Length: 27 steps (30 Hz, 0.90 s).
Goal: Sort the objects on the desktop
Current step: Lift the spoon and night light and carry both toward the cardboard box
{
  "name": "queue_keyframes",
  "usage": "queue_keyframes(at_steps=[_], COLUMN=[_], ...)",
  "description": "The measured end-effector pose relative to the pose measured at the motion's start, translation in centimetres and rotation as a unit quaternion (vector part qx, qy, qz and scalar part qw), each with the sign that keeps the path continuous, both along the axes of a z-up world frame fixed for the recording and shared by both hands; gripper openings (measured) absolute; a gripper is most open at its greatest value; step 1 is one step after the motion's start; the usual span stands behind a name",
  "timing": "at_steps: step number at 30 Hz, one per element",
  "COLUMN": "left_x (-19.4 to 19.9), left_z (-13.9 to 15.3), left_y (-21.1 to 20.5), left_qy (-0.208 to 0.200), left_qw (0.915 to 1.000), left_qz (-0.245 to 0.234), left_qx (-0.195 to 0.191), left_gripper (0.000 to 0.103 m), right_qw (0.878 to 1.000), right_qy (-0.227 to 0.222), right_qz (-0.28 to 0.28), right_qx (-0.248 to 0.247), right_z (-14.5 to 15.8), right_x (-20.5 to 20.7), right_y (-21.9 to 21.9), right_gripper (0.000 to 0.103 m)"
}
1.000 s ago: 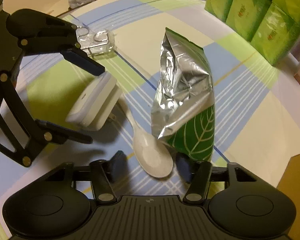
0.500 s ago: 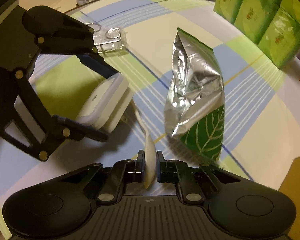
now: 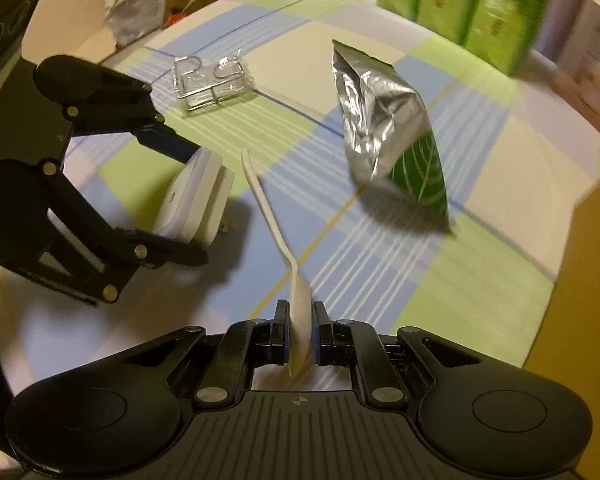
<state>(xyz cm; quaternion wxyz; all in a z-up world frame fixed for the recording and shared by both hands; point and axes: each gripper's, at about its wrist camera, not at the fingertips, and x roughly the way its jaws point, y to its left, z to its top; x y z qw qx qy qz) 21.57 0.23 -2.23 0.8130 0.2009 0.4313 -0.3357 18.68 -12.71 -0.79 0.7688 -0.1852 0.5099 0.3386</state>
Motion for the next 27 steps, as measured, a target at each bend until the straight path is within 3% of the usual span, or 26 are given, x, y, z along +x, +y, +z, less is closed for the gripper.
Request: queue_keyframes(at_steps=[14, 20, 27], left_x=[-8.5, -8.3, -7.6], left_z=[-0.2, -1.4, -1.5], left_y=[-2.2, -2.0, -2.1], left_qy=[-0.011, 0.007, 0.011], left_qw=[0.9998, 0.9996, 0.9998], left_qz=[-0.017, -0.022, -0.013], left_qx=[0.004, 0.016, 0.003], left_gripper=[0.064, 0.066, 0.065], right_qw=[0.994, 0.993, 0.992], right_qy=[-0.011, -0.011, -0.014], right_qz=[-0.099, -0.107, -0.118], right_qx=[0.039, 0.046, 0.052], right_z=[-0.2, -0.7, -0.8], right_x=[-7.4, -7.8, -7.3], right_y=[-4.9, -5.5, -6.1], right_gripper=[0.007, 0.007, 0.007])
